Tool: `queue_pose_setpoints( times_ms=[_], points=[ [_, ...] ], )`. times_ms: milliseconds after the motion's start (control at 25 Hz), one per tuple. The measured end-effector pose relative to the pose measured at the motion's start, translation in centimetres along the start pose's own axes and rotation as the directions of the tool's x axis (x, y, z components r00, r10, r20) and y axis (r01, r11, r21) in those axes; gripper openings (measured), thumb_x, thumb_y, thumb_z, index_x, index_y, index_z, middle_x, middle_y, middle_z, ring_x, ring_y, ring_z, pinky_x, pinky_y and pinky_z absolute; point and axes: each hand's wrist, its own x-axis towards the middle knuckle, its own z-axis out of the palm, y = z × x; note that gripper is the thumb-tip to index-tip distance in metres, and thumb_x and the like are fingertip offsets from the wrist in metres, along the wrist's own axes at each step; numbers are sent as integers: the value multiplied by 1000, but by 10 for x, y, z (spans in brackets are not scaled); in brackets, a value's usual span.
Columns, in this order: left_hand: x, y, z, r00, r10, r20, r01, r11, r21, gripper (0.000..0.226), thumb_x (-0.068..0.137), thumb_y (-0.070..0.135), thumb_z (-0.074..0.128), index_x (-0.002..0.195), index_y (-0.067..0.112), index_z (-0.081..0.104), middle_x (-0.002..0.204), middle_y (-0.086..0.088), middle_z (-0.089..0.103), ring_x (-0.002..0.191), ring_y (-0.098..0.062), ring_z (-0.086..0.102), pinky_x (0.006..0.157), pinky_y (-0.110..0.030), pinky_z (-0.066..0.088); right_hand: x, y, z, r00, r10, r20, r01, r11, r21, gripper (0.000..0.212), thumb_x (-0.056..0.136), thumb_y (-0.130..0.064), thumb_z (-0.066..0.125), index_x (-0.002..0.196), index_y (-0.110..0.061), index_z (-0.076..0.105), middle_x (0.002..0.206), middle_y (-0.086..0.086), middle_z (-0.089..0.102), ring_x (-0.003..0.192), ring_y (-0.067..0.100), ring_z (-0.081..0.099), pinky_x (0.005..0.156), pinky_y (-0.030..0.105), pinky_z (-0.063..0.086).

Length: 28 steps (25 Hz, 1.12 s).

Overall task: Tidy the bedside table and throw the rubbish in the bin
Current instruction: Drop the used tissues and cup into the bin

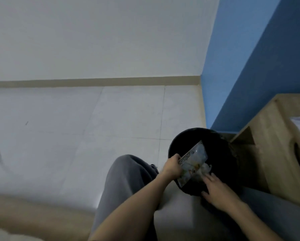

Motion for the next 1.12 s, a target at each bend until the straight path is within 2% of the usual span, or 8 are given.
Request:
queue_pose_setpoints(
  times_ms=[200,320,440,720,840,960,1040,1120],
  points=[
    [20,-14,11,998,-60,31,60,998,6,19,91,16,50,108,8,49,114,-19,60,103,-35,59,87,-46,53,21,-3,45,979,123,165,-91,978,-190,66,97,-37,34,150,-17,0,160,4,5,147,25,3,116,41,15],
    [30,-12,16,995,-86,47,86,996,2,26,89,15,54,113,5,50,115,-18,60,105,-34,58,88,-45,52,26,0,50,970,132,206,-78,965,-250,62,98,-25,32,150,-17,0,160,4,6,147,25,4,117,43,10],
    [37,-12,19,993,-103,63,105,994,-28,31,88,17,57,116,5,51,115,-18,60,106,-34,59,87,-41,52,29,3,53,974,126,189,-71,960,-271,64,95,-13,34,150,-16,1,160,6,8,146,26,5,117,44,10],
    [40,-6,31,998,-69,9,70,992,-101,54,85,17,59,136,11,43,127,-16,59,116,-32,56,95,-37,47,26,11,45,981,150,123,-122,970,-208,61,93,-8,36,149,-18,15,158,6,14,146,27,7,115,52,8],
    [34,-10,31,996,90,-10,-86,976,198,52,87,24,55,137,15,42,139,-13,49,128,-29,44,105,-41,40,23,15,41,978,203,45,-192,965,-177,53,97,-16,33,148,-17,20,159,8,9,146,29,0,113,58,4],
    [21,-23,43,945,227,234,-323,747,582,68,89,44,51,147,22,25,159,-3,16,147,-26,7,119,-43,9,28,17,43,980,195,45,-182,963,-197,51,99,-21,28,149,-15,17,160,9,6,146,30,-3,114,58,4],
    [18,-32,51,922,220,319,-385,622,682,69,92,53,40,150,25,16,161,-2,7,148,-25,-3,118,-43,-5,37,16,34,987,154,54,-139,966,-218,53,98,-18,30,149,-16,15,160,7,6,146,29,-3,115,56,3],
    [25,-36,52,937,242,251,-349,635,690,68,90,58,20,149,23,20,160,-4,13,148,-28,0,117,-42,-9,54,19,25,992,124,31,-111,957,-269,55,97,-16,32,149,-17,14,160,7,7,147,28,-1,115,55,2]
  ],
)
